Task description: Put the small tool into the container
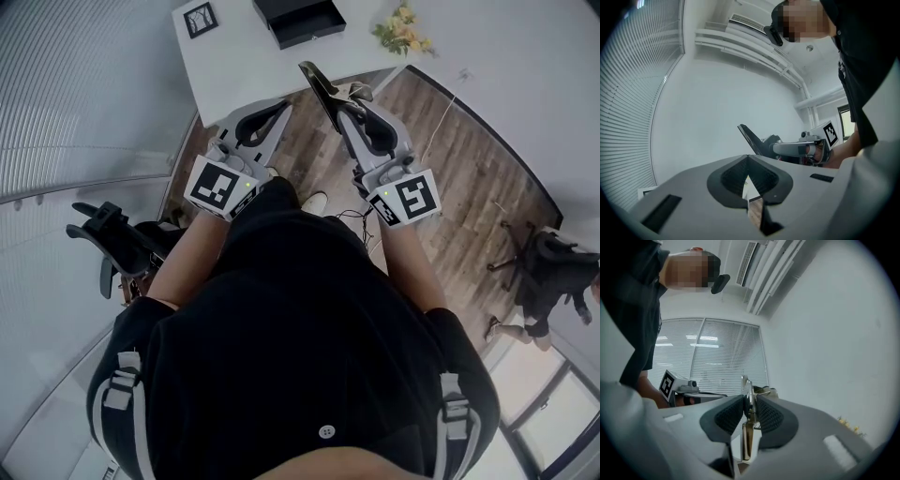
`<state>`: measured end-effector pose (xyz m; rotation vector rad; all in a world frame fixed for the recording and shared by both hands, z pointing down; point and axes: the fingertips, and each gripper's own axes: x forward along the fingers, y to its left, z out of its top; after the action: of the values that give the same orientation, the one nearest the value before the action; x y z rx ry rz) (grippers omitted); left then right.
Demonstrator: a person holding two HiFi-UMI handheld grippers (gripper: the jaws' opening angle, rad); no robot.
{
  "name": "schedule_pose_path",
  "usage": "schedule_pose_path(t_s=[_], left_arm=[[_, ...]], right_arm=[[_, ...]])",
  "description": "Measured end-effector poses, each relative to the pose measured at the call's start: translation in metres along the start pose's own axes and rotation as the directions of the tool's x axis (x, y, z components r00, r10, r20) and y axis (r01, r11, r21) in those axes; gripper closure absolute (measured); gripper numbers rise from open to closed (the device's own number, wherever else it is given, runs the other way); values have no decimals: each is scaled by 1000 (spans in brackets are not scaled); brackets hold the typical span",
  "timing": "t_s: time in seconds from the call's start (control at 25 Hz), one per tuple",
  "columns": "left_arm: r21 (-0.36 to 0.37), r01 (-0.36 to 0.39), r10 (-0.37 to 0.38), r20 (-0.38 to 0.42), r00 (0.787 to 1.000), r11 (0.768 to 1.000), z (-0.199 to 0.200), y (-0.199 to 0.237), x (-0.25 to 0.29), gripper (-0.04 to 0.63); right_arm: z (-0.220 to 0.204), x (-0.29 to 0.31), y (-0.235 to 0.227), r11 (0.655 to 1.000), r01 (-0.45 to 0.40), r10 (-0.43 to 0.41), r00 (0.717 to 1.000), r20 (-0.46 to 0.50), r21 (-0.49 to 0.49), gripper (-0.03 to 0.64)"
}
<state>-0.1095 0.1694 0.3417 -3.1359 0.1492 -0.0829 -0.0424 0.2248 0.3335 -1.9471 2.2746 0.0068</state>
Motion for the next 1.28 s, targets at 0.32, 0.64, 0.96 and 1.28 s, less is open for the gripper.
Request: schedule_pose_path(t_s=[0.32,0.64,0.96,1.28], left_arm=[[-7,10,-10,-7,1000,1000,-7,24,30,588],[-16,16,-16,19,1000,1000,-2,78,69,588],[-28,22,-21,30,999,999,-4,137,100,588],[-49,38,-36,33,999,998,-7,194,122,588]], right_arm=[[-6,25,-31,1000,0,0,1000,-15,0,520],[-10,70,-70,1000,19,-20,999,-46,-17,521],[-15,127,-102,999,27,-29,998,-63,-27,521],[-19,180,-123,997,40,-46,995,-89,-65,521]])
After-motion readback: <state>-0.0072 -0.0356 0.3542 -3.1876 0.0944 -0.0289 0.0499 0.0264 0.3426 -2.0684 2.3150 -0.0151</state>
